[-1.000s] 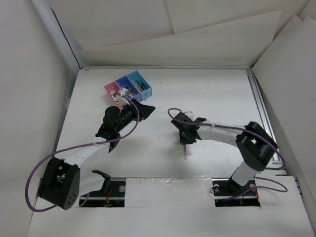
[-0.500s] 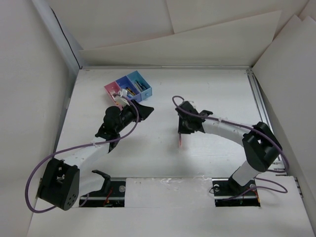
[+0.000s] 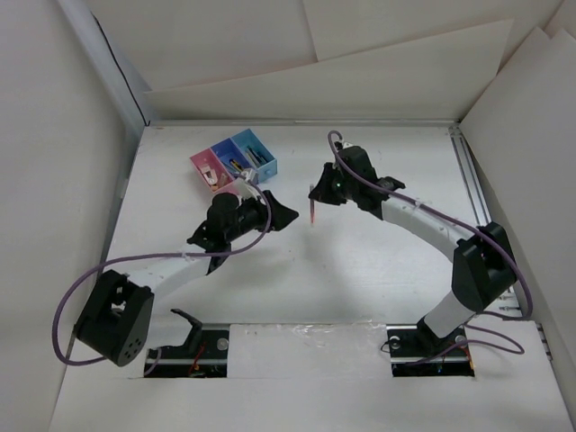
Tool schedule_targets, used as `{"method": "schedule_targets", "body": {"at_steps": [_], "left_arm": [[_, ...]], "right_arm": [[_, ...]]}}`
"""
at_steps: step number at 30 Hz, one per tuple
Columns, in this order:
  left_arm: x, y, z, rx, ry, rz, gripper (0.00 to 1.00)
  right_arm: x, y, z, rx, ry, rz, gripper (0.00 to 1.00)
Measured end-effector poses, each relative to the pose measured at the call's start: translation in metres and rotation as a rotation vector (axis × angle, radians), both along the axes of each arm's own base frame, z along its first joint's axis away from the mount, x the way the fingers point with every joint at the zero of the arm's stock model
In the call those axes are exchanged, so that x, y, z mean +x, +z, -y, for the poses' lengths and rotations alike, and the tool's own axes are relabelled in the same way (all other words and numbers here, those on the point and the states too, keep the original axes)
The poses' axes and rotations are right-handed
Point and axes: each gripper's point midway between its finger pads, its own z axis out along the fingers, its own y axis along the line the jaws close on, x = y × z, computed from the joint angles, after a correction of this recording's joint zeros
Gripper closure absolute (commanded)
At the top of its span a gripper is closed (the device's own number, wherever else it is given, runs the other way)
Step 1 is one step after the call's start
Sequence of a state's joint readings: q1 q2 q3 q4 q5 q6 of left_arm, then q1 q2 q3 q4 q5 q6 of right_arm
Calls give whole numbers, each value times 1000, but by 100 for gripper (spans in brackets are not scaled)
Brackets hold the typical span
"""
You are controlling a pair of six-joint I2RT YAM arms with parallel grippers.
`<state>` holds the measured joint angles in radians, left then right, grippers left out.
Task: Sort the stationery into containers
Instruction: Pick up the pen from the center of the board.
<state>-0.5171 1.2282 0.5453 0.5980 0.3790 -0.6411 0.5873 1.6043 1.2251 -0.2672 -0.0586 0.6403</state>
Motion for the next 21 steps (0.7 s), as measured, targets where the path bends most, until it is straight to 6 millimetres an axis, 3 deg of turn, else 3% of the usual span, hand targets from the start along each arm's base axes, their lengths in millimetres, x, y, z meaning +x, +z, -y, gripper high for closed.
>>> {"method": "schedule_targets", "body": {"at_steps": [6, 12, 16, 20, 21], "left_arm": [[10, -15, 18, 50, -44, -28, 44], [18, -18, 29, 66, -60, -30, 45], [25, -17, 32, 65, -56, -27, 64], [28, -18, 37, 55, -65, -26, 71], [28, -19, 38, 53, -68, -31, 77]], "right_arm": [[-4, 6, -13, 55, 62, 0, 100], [-8, 12, -23, 95, 107, 6, 100], [-9, 16, -27, 116, 126, 10, 100], [-9, 15, -29, 123, 133, 17, 100], [-9, 15, -29, 124, 135, 17, 100]]}}
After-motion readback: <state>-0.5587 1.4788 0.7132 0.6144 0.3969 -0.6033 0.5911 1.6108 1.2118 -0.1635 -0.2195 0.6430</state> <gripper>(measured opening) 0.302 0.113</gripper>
